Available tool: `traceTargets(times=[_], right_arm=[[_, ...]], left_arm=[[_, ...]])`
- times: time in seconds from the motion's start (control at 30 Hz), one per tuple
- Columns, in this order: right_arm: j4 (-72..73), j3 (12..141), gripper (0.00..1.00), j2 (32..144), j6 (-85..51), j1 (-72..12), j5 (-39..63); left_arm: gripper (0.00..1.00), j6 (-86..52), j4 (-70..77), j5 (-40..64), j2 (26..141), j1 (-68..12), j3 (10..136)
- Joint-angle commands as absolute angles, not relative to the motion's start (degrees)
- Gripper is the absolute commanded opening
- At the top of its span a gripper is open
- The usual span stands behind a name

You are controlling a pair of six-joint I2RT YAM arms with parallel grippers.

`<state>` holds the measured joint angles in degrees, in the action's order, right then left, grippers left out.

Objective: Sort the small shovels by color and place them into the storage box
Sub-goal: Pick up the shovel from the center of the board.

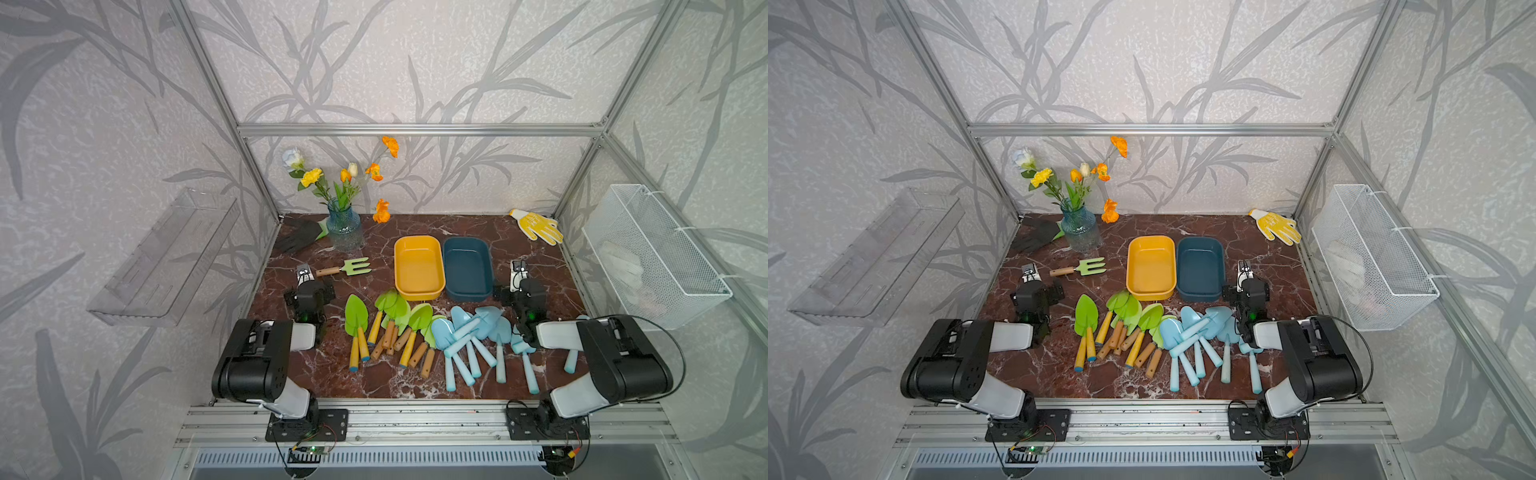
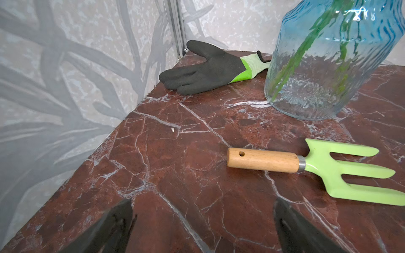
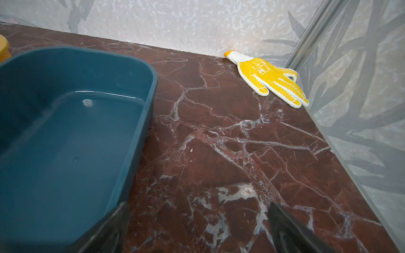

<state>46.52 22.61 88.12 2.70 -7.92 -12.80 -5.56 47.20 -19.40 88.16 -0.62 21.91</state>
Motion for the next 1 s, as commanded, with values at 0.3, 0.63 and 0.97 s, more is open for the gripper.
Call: traceTargets(times=[0.3, 0.63, 0.97], right_arm=[[48.1, 23.0, 0.99, 87.9, 2.8, -8.1, -12.2], [47.9, 23.0, 0.99, 87.9, 2.6, -7.9, -11.8], [47.6, 23.2, 0.99, 87.9, 2.6, -7.7, -11.5]], left_arm=[[1.00, -5.7, 47.8, -19.8, 87.3, -0.7, 22.6], [1.00, -5.7, 47.9, -19.8, 87.3, -0.8, 22.6], [1.00, -5.7, 47.9, -19.8, 87.3, -0.8, 22.6]])
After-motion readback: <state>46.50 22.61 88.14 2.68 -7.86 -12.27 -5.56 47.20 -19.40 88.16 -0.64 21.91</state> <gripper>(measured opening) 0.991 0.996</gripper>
